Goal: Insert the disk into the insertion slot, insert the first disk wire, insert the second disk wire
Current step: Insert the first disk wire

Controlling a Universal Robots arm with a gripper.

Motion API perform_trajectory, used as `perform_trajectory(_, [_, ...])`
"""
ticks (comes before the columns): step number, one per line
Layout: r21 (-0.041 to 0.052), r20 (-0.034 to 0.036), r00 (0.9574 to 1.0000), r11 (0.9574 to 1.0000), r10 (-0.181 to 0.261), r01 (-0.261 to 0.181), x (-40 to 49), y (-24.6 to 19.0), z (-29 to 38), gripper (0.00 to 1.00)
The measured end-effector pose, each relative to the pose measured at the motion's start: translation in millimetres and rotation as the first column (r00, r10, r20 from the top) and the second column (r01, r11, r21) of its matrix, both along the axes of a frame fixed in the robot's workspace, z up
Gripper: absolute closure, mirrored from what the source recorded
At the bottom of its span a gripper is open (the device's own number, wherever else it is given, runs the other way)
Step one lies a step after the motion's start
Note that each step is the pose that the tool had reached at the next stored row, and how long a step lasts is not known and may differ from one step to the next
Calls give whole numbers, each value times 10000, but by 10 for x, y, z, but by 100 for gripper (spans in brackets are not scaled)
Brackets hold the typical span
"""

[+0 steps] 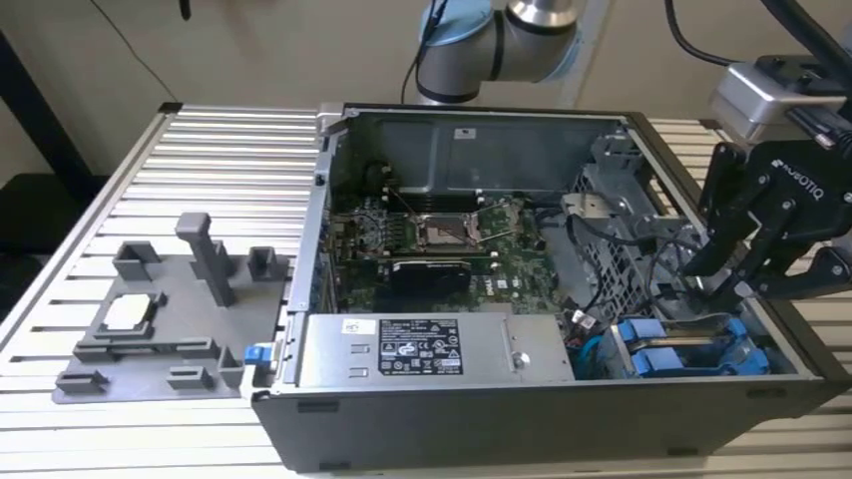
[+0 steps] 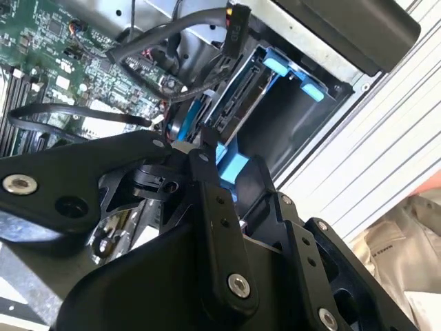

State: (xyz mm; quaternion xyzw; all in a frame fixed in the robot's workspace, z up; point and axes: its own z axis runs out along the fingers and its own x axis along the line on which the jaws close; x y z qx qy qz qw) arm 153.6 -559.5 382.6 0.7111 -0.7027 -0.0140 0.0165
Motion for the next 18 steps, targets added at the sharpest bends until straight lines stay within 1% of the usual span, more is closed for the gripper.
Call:
perform_trajectory(6, [-1, 0, 10000, 10000, 0, 0, 78, 100, 1, 60])
perform_trajectory(12, [0, 0, 10000, 10000, 0, 0, 195, 187, 0, 60])
perform_trajectory(14, [-2, 0, 10000, 10000, -1, 1, 235, 206, 1, 60])
perform_trajectory(18, [-1, 0, 10000, 10000, -1, 1, 308, 222, 0, 60])
